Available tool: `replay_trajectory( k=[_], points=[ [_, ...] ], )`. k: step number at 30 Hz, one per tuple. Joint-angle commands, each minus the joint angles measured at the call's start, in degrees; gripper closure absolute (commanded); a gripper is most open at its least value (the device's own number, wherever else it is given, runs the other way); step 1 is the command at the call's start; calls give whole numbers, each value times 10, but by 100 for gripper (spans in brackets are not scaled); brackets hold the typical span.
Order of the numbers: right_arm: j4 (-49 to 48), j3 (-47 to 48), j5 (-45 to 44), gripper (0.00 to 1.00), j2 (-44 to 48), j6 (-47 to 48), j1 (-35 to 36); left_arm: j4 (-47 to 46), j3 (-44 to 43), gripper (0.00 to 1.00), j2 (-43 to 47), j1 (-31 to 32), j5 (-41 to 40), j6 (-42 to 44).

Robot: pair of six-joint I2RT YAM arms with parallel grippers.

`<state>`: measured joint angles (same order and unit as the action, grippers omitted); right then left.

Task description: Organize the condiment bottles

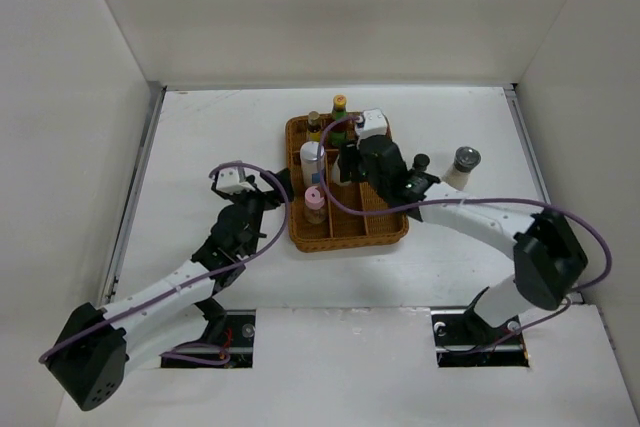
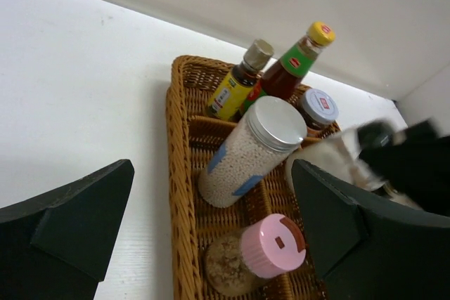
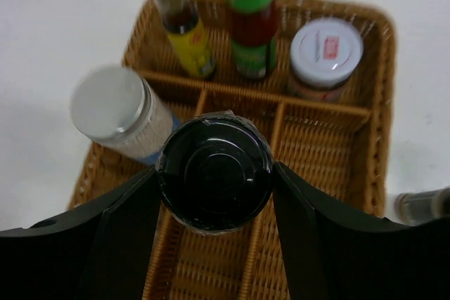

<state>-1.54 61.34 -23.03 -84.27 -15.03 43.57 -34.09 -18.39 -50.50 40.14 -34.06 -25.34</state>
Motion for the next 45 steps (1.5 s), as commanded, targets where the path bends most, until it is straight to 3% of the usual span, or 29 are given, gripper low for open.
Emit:
replay_trajectory(
  k=[1,8,13,16,20,26,29,32,42,45],
  points=[
    [-81,13,11,48,-30,-20,-1,-25,8,2,16,-14,3,-24],
    [-117,12,-7,45,-103,-9,4,-27,10,2,7,-18,3,-26],
    [-119,7,-31,10,-105,0,10,-30,7,2,-9,-16,17,-26],
    [-113,-5,-30,2,-51,-5,10,-33,6,2,-18,-16,18,-26],
    [-106,-57,-74,2,61,-11,-31,-33,7,2,-11,-14,16,-26],
    [-40,-137,-213,4,154,-29,-178,-35,9,2,-14,-12,18,-28],
    [-17,-141,-229,0,134,-24,-243,-39,8,2,-19,-10,18,-30],
    [-4,-128,-193,0,84,-29,-295,-41,9,2,-19,-5,18,-30],
    [-1,-107,-117,0,10,-60,-350,-44,7,2,-34,-5,20,-31],
    [-3,-105,-95,13,-2,-78,-357,-48,6,2,-43,-5,21,-31]
  ],
)
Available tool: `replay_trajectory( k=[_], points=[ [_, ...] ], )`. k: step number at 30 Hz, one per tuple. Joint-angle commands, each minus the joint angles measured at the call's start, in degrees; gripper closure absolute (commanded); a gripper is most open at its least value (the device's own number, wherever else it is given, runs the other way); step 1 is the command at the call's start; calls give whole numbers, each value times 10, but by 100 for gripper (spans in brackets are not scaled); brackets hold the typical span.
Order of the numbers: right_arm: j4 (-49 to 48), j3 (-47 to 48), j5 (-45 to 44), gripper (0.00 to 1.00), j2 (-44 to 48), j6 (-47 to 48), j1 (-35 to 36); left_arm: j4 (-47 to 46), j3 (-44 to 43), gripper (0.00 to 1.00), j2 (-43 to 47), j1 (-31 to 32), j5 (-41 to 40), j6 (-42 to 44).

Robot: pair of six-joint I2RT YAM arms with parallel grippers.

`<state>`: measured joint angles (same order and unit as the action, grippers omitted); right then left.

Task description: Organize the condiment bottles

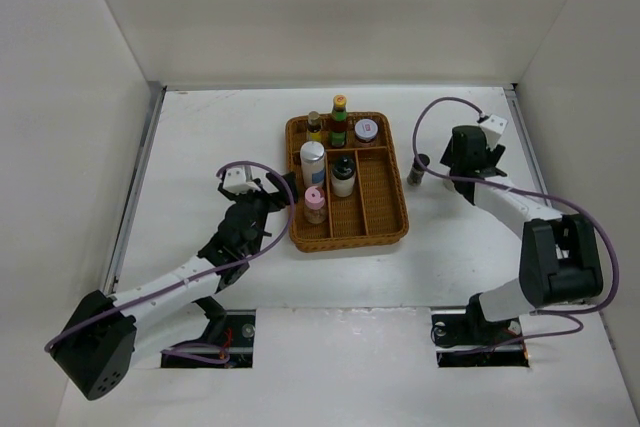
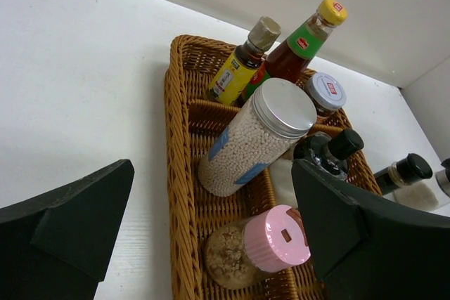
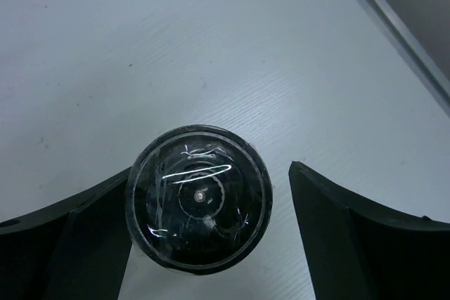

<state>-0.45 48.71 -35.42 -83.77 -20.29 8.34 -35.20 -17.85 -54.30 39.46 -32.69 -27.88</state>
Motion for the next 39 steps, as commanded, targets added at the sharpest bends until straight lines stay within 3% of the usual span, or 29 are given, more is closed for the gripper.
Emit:
replay_trajectory(
  k=[1,2,4,11,20,23,26,32,39],
  points=[
    [-16,21,31,25,-7,-27,-6,-36,1,2,-6,2,7,-6],
    [-20,17,24,34,1,-29,-5,-36,1,2,-6,2,7,-6],
    [-44,3,-14,41,34,-21,0,-36,1,2,-6,2,7,-6],
    [-90,-19,-110,45,202,58,78,-36,2,2,-3,-2,7,-6],
    [-45,-7,-105,46,303,100,355,-32,7,2,22,-9,4,-6],
    [-56,-20,-83,46,286,72,456,-34,8,2,22,-11,2,-6],
    [-82,-19,-55,46,232,52,504,-34,8,2,17,-13,2,-6],
    [-173,-19,-26,46,120,49,523,-36,8,2,11,-11,2,-6],
    [-247,-39,-33,46,63,51,523,-36,7,2,6,-12,3,-6]
  ],
)
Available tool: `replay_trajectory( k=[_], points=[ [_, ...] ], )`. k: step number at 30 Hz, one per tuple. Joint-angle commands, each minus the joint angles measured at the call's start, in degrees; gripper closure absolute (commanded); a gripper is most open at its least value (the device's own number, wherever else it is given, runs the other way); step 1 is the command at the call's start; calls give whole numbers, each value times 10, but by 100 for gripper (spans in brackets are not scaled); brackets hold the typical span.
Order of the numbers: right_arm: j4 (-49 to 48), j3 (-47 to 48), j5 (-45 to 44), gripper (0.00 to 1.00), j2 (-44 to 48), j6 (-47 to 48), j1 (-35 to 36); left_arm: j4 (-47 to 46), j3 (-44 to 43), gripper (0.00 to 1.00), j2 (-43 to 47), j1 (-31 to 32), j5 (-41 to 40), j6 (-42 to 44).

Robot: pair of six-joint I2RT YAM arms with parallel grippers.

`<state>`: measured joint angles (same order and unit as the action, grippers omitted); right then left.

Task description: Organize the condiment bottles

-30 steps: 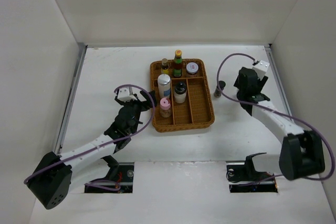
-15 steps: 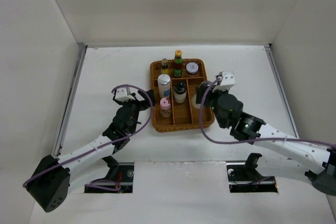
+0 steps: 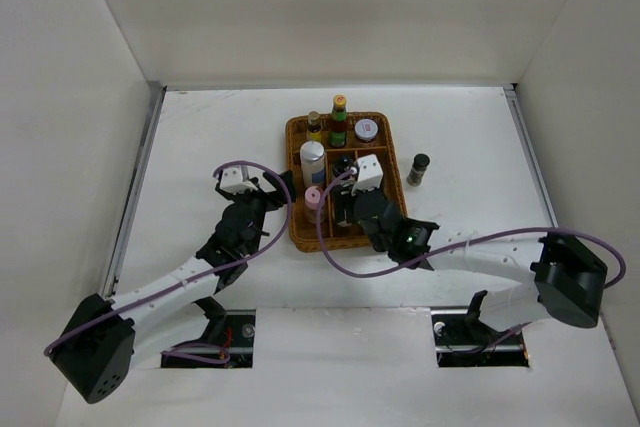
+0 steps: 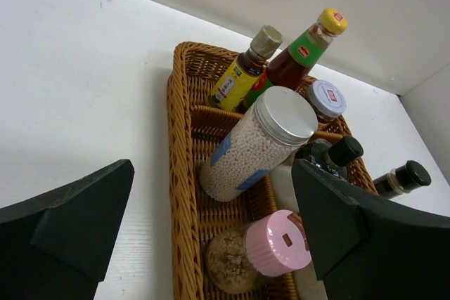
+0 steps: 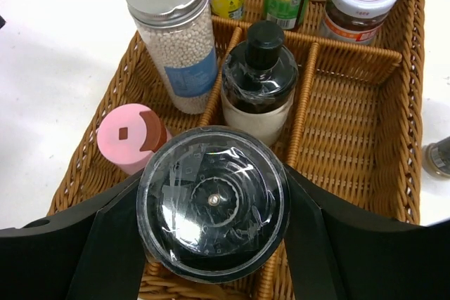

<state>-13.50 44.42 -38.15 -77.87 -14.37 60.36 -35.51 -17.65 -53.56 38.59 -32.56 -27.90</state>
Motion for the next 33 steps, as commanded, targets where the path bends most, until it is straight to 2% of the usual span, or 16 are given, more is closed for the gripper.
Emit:
replay_trajectory(
  k=[1,8,13,15,19,21,25,28,30,31,33],
  points=[
    [-123,1,-8,46,0,-9,3,-33,5,2,-2,-4,3,-6],
    [-119,-17,-21,45,-26,-7,-1,-33,4,2,-9,-4,5,-8],
    [-115,-29,-23,36,-54,-14,0,-36,2,2,-15,-3,6,-8],
    [-111,-30,-26,29,-57,-15,3,-36,2,2,-15,-3,6,-8],
    [-78,-21,-25,4,-21,-18,5,-36,2,2,-16,-4,6,-8],
    [-63,-18,-20,1,15,-15,3,-36,2,2,-15,-4,6,-8],
    [-44,-31,-18,3,107,-16,-40,-36,2,2,-15,-1,7,-8],
    [-37,-57,-27,16,147,-43,-138,-36,2,2,-13,0,7,-8],
    [-10,-56,-29,31,140,-70,-213,-36,2,2,-12,1,7,-8],
    [13,-46,-34,34,126,-78,-246,-36,2,2,-12,2,7,-8],
    [44,-22,-32,32,87,-80,-299,-36,2,2,-15,3,7,-8]
  ],
)
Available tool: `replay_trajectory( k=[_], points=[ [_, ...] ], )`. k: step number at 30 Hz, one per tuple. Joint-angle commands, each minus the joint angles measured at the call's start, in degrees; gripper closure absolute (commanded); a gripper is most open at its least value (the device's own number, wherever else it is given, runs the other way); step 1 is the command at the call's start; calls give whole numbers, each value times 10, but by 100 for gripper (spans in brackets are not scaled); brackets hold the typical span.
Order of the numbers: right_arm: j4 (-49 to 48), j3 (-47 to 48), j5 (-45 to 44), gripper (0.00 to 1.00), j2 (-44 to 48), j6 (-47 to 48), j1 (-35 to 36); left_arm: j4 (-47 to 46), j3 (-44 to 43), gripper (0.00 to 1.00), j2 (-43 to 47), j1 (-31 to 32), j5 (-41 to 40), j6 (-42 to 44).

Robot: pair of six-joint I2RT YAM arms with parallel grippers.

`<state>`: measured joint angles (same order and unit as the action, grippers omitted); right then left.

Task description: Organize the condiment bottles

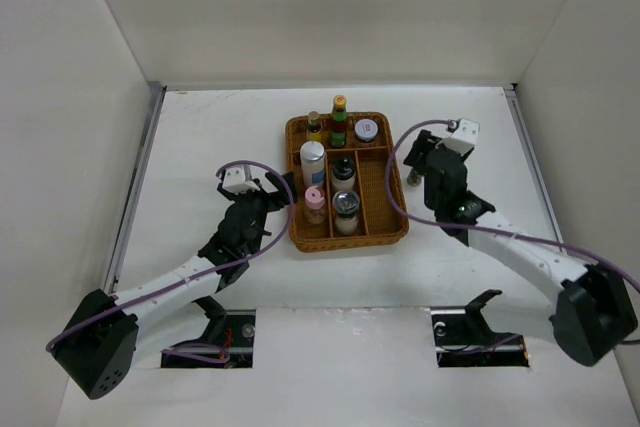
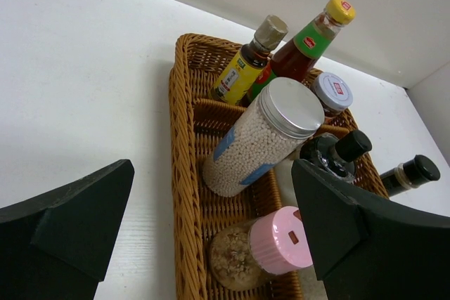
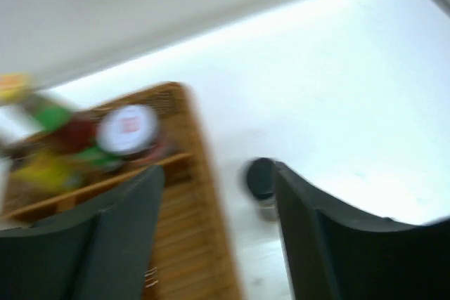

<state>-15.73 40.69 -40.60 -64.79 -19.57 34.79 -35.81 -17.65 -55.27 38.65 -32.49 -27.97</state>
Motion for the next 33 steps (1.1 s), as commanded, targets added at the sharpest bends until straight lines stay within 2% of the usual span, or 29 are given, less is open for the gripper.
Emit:
replay_trajectory(
  k=[1,3,6,11,17,23,25,29,33],
  points=[
    [83,31,2,25,-67,-25,-67,-33,1,2,0,2,6,-8],
    [102,53,29,14,-98,-20,-86,-33,2,2,2,2,6,-8],
    [100,67,75,6,-123,-13,-100,-33,3,2,2,0,6,-8],
    [96,90,109,7,-162,-15,-124,-34,1,2,-6,3,6,-8],
    [95,124,133,16,-220,-18,-132,-36,0,2,-9,2,8,-8],
    [101,128,130,18,-246,-24,-132,-36,2,2,-5,-2,8,-8],
    [100,127,129,23,-249,-27,-133,-36,2,2,-10,-2,8,-8],
    [95,125,115,44,-249,-29,-133,-36,0,2,-13,-1,8,-8],
    [81,119,77,55,-222,-17,-127,-37,1,3,-12,-3,8,-8]
  ],
)
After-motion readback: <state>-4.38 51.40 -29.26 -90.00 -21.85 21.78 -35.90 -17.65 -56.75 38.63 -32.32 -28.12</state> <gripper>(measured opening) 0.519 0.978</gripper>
